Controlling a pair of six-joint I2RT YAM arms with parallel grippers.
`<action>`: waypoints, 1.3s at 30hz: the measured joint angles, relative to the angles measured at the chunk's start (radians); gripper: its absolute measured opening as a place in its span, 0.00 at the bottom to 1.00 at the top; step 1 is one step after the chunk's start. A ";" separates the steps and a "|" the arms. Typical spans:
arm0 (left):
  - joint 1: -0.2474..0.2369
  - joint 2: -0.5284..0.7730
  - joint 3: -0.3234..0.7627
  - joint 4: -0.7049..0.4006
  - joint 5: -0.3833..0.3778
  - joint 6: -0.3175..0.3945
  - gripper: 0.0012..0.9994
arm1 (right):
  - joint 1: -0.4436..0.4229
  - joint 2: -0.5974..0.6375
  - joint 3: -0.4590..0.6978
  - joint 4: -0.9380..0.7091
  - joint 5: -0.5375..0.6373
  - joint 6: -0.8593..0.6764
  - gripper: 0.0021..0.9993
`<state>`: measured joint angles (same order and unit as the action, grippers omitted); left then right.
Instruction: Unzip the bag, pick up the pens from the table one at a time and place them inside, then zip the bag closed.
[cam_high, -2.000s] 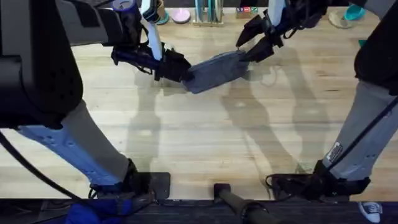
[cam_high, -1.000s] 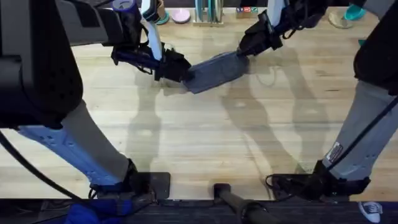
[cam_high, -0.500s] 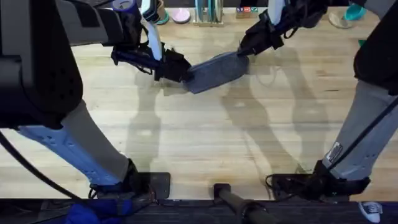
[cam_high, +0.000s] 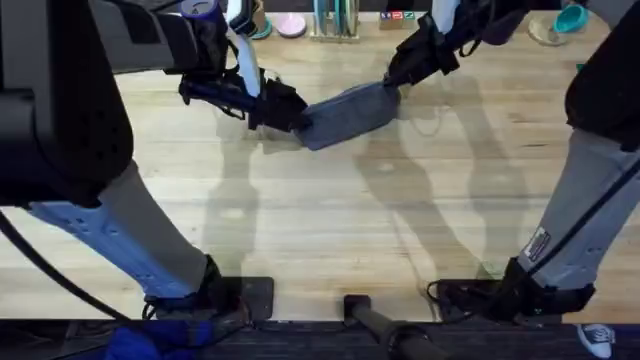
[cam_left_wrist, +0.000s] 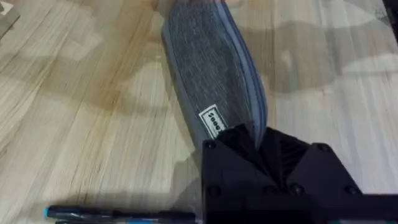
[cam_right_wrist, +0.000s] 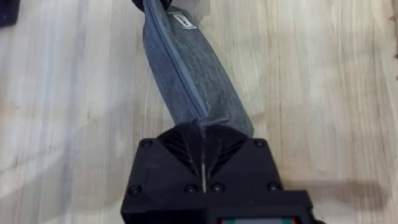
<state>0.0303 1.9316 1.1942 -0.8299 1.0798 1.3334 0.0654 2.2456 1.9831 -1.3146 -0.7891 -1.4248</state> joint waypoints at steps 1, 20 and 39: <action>0.000 0.000 0.000 0.000 0.000 0.000 0.04 | 0.000 0.000 0.000 -0.003 0.000 0.000 0.03; 0.000 0.000 0.000 -0.001 0.000 0.000 0.04 | 0.024 0.000 0.036 -0.028 -0.039 0.004 0.03; 0.000 0.000 0.000 0.000 0.000 0.000 0.04 | 0.135 0.000 0.038 0.010 -0.034 0.005 0.03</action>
<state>0.0303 1.9316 1.1942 -0.8303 1.0798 1.3334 0.2003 2.2456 2.0209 -1.3044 -0.8230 -1.4200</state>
